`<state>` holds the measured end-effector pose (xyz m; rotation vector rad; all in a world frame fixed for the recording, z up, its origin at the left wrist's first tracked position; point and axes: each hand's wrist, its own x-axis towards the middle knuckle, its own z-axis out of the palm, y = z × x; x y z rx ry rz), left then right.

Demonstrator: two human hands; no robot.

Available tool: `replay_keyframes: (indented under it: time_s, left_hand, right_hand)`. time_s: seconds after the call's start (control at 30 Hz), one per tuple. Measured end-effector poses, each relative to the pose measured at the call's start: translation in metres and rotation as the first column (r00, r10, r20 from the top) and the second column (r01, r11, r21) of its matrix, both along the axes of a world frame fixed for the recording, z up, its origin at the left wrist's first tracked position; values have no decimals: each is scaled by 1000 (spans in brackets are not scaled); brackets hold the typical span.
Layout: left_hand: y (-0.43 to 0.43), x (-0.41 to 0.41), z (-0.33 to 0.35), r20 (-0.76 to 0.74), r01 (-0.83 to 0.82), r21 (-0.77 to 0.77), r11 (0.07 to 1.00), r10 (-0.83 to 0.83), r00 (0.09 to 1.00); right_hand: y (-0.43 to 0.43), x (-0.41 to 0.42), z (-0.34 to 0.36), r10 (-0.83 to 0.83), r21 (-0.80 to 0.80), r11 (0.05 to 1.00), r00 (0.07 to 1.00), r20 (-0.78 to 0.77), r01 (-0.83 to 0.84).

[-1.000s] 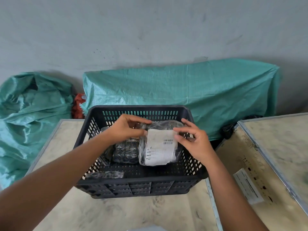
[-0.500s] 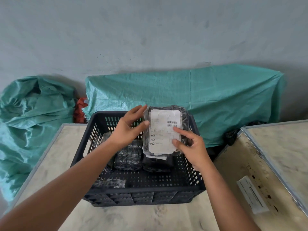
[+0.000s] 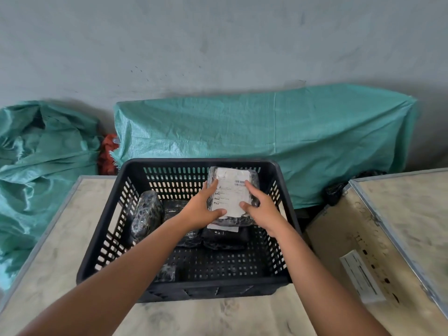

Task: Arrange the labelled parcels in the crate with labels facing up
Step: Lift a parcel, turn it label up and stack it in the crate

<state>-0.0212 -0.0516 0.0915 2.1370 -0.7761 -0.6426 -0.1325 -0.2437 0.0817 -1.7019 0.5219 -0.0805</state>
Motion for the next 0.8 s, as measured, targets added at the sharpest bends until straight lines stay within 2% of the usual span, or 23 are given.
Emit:
replay_keyframes:
  time_s: [0.17, 0.37, 0.57, 0.8]
  left_hand:
    - [-6, 8, -25, -24, 20, 160, 987, -16, 1000]
    - [-9, -3, -46, -14, 12, 175, 984, -10, 1000]
    - [-7, 2, -53, -2, 69, 215, 974, -71, 998]
    - [-7, 8, -52, -85, 83, 169, 982, -69, 994]
  right_hand:
    - [2, 18, -25, 73, -121, 988, 984, -162, -94]
    - [6, 19, -44, 74, -279, 948, 959, -273, -153]
    - [7, 20, -44, 98, -330, 919, 936, -338, -215]
    - [5, 21, -42, 102, -247, 950, 940, -326, -189]
